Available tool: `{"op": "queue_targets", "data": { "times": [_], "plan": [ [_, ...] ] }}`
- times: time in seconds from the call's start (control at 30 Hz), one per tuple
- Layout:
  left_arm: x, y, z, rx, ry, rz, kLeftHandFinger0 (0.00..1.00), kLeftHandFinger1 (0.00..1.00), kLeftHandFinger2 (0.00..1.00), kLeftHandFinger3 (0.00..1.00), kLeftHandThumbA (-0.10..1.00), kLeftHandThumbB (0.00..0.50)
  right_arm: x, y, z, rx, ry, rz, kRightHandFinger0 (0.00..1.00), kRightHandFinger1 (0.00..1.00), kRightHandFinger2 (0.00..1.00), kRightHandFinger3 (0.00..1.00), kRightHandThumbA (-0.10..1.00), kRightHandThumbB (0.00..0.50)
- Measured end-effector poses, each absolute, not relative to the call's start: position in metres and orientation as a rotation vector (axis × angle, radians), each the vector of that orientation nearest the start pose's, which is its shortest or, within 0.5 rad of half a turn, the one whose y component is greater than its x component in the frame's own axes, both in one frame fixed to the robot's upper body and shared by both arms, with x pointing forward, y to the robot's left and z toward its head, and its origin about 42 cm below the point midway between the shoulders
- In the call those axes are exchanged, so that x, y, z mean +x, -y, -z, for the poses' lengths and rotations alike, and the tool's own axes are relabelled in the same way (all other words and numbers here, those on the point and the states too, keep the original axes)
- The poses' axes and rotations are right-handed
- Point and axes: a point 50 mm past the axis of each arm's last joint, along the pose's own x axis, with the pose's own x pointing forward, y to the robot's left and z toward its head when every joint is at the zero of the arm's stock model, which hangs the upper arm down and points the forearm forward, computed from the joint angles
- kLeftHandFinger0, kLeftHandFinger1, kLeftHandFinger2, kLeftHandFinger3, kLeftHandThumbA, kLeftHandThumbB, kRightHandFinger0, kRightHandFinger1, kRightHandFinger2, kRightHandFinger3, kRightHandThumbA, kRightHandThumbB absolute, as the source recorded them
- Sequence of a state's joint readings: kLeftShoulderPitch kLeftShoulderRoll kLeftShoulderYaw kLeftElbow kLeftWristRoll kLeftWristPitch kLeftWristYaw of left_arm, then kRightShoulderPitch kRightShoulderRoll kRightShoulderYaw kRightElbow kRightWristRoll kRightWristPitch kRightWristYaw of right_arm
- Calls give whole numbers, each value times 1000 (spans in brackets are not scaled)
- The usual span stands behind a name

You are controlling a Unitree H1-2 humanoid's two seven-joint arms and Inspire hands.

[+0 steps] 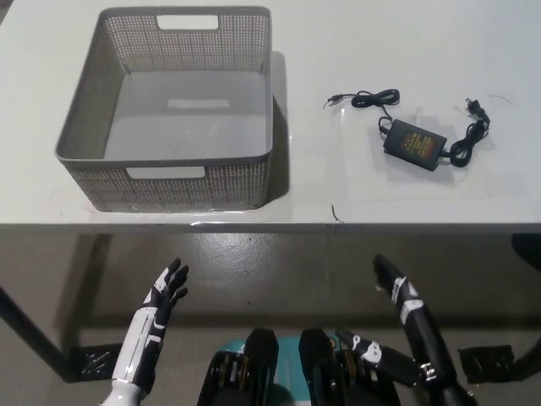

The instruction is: Use the right hand to pick up a black power cord and place it into a container on the left hand side

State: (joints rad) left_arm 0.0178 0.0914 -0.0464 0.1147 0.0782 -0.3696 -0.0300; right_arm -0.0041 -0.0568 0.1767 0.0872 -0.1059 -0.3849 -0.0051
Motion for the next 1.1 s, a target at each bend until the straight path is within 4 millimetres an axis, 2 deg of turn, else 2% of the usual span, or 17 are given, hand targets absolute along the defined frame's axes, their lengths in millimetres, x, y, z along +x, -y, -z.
{"op": "queue_targets", "data": {
  "times": [0.07,0.2,0.33,0.37,0.43,0.47,0.5,0.53,0.57,0.63,0.83,1.1],
  "plan": [
    [272,-226,-85,167,244,105,1000,1000,1000,1000,1000,306,276,180,-118,-140,390,-183,1000,1000,1000,1000,1000,331],
    [272,-228,-85,179,254,108,1000,1000,1000,1000,1000,312,276,192,-149,-176,502,-133,1000,1000,1000,1000,1000,331],
    [272,-229,-86,187,259,109,1000,1000,1000,1000,1000,308,279,208,-180,-243,596,-90,1000,1000,1000,1000,1000,387],
    [272,-229,-86,187,259,109,1000,1000,1000,1000,1000,308,280,210,-184,-255,605,-86,1000,1000,1000,1000,1000,378],
    [272,-229,-86,190,260,109,1000,1000,1000,1000,1000,309,286,217,-208,-317,653,-76,1000,1000,1000,1000,1000,370],
    [272,-229,-86,190,261,110,1000,1000,1000,1000,1000,313,288,219,-214,-334,662,-75,1000,1000,1000,1000,1000,381],
    [272,-229,-86,192,261,110,1000,1000,1000,1000,1000,312,293,222,-224,-366,675,-76,1000,1000,1000,1000,1000,395],
    [272,-229,-86,193,261,110,1000,1000,1000,1000,1000,310,298,224,-232,-403,682,-80,1000,1000,1000,1000,1000,433],
    [272,-229,-86,193,261,110,1000,1000,1000,1000,1000,309,301,226,-237,-428,681,-83,1000,1000,1000,1000,1000,440],
    [272,-229,-86,194,261,110,1000,1000,1000,1000,1000,308,311,230,-246,-491,679,-91,1000,1000,1000,1000,1000,499],
    [270,-229,-84,193,255,109,1000,1000,1000,1000,1000,319,353,237,-293,-722,676,-99,1000,1000,1000,1000,1000,500],
    [266,-230,-82,195,247,108,1000,1000,1000,1000,1000,300,419,237,-334,-984,529,-122,1000,1000,1000,1000,1000,500]
  ]
}}
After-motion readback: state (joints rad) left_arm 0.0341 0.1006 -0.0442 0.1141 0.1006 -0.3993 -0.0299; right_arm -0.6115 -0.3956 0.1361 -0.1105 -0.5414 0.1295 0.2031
